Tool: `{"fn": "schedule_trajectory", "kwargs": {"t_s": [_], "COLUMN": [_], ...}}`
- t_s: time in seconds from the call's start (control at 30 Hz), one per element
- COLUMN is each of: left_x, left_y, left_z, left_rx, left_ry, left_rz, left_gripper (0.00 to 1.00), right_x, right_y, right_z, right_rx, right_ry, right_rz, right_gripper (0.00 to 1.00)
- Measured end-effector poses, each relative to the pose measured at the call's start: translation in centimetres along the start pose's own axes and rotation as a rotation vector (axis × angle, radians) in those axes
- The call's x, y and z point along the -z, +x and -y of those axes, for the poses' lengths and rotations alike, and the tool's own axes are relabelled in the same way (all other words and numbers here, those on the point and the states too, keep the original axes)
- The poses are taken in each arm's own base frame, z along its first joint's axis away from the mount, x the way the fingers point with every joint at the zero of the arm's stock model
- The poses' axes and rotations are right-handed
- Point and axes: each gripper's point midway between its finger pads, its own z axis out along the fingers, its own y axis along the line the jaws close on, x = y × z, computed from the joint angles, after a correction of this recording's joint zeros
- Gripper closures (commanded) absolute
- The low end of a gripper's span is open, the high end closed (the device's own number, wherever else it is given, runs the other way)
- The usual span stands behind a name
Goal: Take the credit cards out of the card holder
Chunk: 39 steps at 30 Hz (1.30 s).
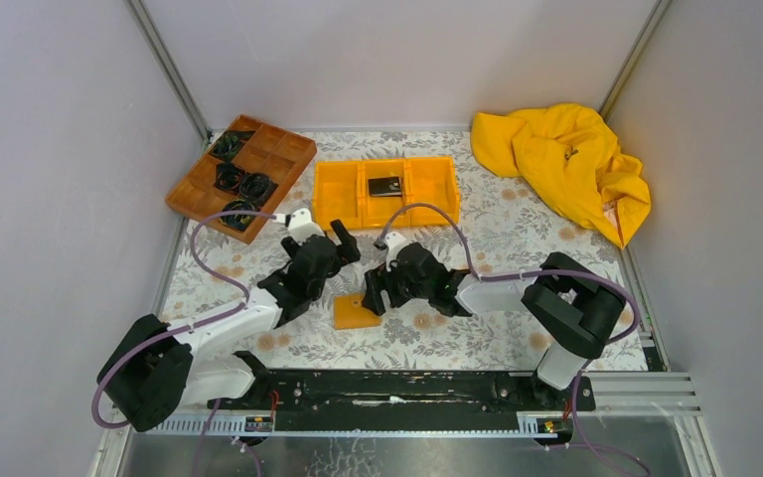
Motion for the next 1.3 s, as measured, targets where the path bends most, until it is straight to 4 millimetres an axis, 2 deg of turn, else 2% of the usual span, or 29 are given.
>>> {"fn": "schedule_trajectory", "kwargs": {"t_s": [0.17, 0.27, 0.4, 0.47, 0.67, 0.77, 1.07, 1.23, 1.3], "left_x": [-0.5, -0.6, -0.6, -0.6, -0.6, -0.6, -0.6, -0.7, -0.7], "left_y": [-0.8, -0.8, -0.6, -0.6, -0.6, -0.6, -0.5, -0.7, -0.7], "left_z": [-3.0, -4.0, -4.2, -4.2, -4.1, -4.1, -4.0, -4.3, -4.3], "left_rx": [0.078, 0.101, 0.108, 0.109, 0.109, 0.109, 0.110, 0.116, 0.117], "left_ry": [-0.109, -0.147, -0.154, -0.154, -0.150, -0.150, -0.146, -0.152, -0.154], "left_rz": [0.009, 0.003, -0.004, -0.004, -0.007, -0.008, -0.011, -0.009, -0.009], "left_gripper": [0.00, 0.00, 0.00, 0.00, 0.00, 0.00, 0.00, 0.00, 0.00], "right_x": [-0.6, -1.3, -1.7, -1.6, -1.3, -1.2, -1.1, -1.7, -2.0], "right_y": [0.8, 0.6, 1.4, 1.6, 1.4, 1.6, 3.3, 4.6, 4.4], "right_z": [1.1, -0.4, -3.2, -3.8, -3.8, -4.2, -6.3, -6.0, -6.1], "right_rx": [0.186, 0.318, 0.468, 0.515, 0.572, 0.598, 0.645, 0.651, 0.647], "right_ry": [0.153, 0.194, 0.198, 0.205, 0.226, 0.215, 0.126, 0.114, 0.118], "right_rz": [-0.032, -0.016, -0.004, 0.001, 0.017, 0.018, -0.009, -0.050, -0.049], "right_gripper": [0.14, 0.12, 0.11, 0.11, 0.08, 0.00, 0.01, 0.01, 0.01]}}
